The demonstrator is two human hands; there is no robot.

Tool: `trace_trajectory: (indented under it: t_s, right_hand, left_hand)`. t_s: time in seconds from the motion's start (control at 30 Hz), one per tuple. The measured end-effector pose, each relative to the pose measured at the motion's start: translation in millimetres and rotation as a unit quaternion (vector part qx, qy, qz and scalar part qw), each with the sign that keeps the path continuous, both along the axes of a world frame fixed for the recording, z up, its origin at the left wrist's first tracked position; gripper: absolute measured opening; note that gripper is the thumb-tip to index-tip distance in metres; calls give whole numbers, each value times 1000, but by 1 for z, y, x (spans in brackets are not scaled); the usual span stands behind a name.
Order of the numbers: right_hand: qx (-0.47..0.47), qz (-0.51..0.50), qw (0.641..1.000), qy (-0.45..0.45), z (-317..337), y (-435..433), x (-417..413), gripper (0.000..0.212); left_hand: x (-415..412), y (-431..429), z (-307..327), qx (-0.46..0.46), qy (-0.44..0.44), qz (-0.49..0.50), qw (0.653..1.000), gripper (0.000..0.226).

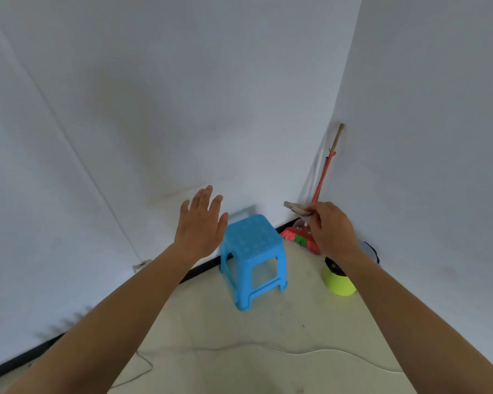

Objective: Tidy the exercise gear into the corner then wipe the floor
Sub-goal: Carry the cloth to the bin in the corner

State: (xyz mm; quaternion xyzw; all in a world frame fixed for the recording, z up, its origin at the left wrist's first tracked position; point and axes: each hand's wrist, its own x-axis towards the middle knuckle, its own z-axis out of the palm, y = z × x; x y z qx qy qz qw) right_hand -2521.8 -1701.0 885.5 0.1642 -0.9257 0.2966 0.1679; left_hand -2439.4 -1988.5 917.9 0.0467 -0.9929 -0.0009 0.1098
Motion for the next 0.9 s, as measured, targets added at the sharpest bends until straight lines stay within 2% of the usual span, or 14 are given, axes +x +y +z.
trace_trajectory:
  t_s: [0.17,0.57,0.73,0.9]
  right_hand:
    - [-3,-41,998,-48,-44,-10,-102,20]
    - [-31,-18,977,-210,-158,-91,-330,25]
    - [-25,-28,956,-291,-253,-118,-370,26]
    - [-46,-80,942,-322,-361,-150,-393,24]
  left_hand:
    - [-108,-15,-47,19,-36,-15,999,55]
    - [-308,-52,-172,95,-157,31,982,53]
    - [-350,-65,-269,120,-242,35,962,52]
    - [-379,-74,-395,132,-318,41,938,51]
